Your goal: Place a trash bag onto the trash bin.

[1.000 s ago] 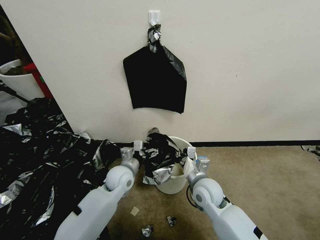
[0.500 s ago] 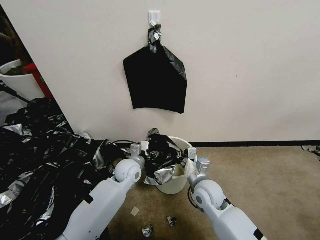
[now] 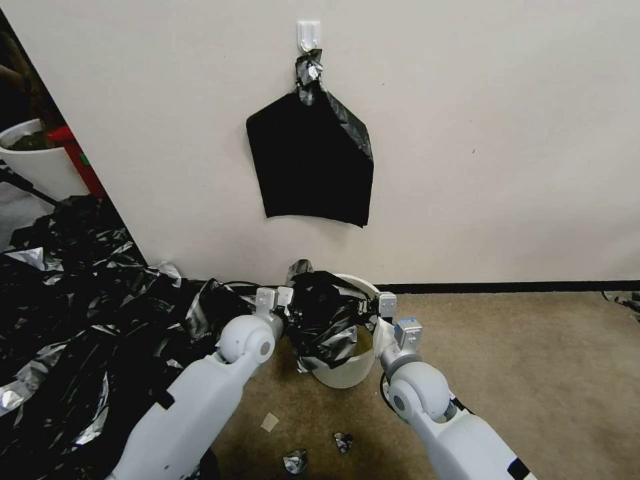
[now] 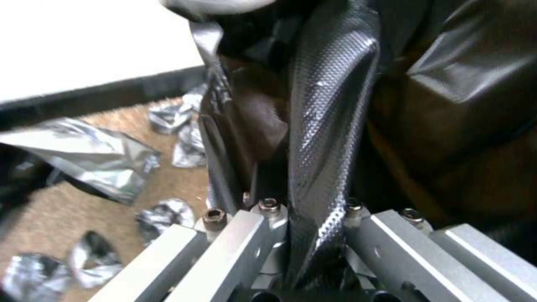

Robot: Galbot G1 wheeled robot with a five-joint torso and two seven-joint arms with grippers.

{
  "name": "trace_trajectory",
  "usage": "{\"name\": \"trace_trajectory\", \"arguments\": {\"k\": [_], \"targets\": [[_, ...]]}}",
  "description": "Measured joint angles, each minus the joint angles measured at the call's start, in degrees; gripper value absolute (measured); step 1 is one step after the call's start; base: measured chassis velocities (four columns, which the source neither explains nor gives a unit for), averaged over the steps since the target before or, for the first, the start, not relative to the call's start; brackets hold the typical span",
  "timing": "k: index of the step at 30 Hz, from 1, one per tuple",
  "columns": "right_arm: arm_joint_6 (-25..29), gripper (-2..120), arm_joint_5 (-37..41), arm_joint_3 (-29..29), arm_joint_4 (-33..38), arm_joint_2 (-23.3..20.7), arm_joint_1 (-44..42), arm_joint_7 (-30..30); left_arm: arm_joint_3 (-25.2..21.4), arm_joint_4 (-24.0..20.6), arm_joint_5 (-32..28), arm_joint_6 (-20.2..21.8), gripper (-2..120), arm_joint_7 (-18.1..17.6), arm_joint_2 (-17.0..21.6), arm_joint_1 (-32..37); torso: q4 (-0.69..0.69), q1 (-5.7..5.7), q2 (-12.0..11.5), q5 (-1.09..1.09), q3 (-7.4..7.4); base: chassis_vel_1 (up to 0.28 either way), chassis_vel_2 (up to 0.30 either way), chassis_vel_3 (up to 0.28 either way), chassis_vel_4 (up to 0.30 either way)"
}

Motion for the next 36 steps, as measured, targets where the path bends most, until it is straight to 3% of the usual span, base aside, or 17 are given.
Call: {"name": "trace_trajectory", "arguments": {"k": [1, 3, 8, 10, 12, 16, 24, 26, 32, 34, 36], "targets": [[0.00, 0, 0.00, 0.00, 0.00, 0.00, 0.00, 0.00, 0.00, 0.00, 0.00, 0.00, 3, 0.00, 0.00, 0.00, 0.00, 0.00, 0.00, 0.00, 0.00, 0.000, 0.000, 0.000, 0.000], [1.54, 0, -1.36, 1.57, -0.30, -0.84, 0.20, -3.03, -2.17, -3.45, 0.88, 0.31, 3, 4.26, 2.26, 2.85, 0.03, 0.00, 0.00, 0.00, 0.00, 0.000, 0.000, 0.000, 0.000], [1.09, 0, 0.13, 3.91, -0.67, -1.89, 0.93, -3.84, -5.35, -8.38, 1.88, 0.19, 3, 8.91, 4.72, 7.19, 0.02, 0.00, 0.00, 0.00, 0.00, 0.000, 0.000, 0.000, 0.000], [-1.72, 0, 4.06, 5.04, -0.89, -2.82, 0.96, -2.82, -7.58, -10.96, 2.51, -1.21, 3, 11.86, 6.14, 9.64, 0.03, 0.00, 0.00, 0.01, 0.00, 0.000, 0.000, 0.000, 0.000], [-3.45, 0, 6.20, 5.33, -0.86, -3.28, 0.73, -1.66, -8.49, -11.66, 2.58, -2.00, 3, 12.60, 6.50, 10.31, 0.03, 0.00, 0.00, 0.01, 0.00, 0.000, 0.000, 0.000, 0.000], [-12.94, 0, 14.83, 6.19, 2.10, -5.85, -2.14, 3.00, -12.12, -12.88, 2.54, -6.99, 3, 15.80, 6.72, 11.76, 0.02, 0.00, 0.00, 0.01, 0.00, 0.000, 0.000, 0.000, 0.000], [-19.96, 0, 20.62, 5.93, 7.81, -9.88, -8.10, 3.44, -14.70, -12.82, 1.54, -14.05, 3, 17.46, 5.44, 12.63, 0.01, 0.00, 0.00, 0.01, 0.00, 0.000, 0.000, 0.000, 0.000], [-21.27, 0, 22.98, 4.76, 11.91, -11.27, -12.33, 2.86, -15.53, -11.91, 1.07, -18.79, 3, 16.61, 4.28, 12.91, 0.01, 0.00, 0.00, 0.01, 0.00, 0.000, 0.000, 0.000, 0.000], [-22.04, 0, 21.75, 2.43, 15.24, -11.47, -15.00, 2.73, -16.63, -11.17, 0.88, -19.82, 3, 15.39, 2.39, 13.36, 0.03, -0.01, 0.00, 0.00, 0.00, 0.000, 0.000, 0.000, 0.000], [-21.98, 3, 20.85, 2.17, 15.24, -11.60, -15.23, 2.53, -16.87, -11.14, 0.87, -19.82, 3, 14.92, 2.11, 13.40, 0.02, 0.00, 0.00, 0.00, 0.00, 0.000, 0.000, 0.000, 0.000], [-20.52, 13, 18.08, 1.71, 15.72, -12.16, -16.38, 1.33, -17.41, -11.01, 0.77, -19.82, 3, 13.55, 1.72, 13.42, 0.01, 0.00, 0.00, 0.02, 0.00, 0.000, 0.000, 0.000, 0.000]]}}
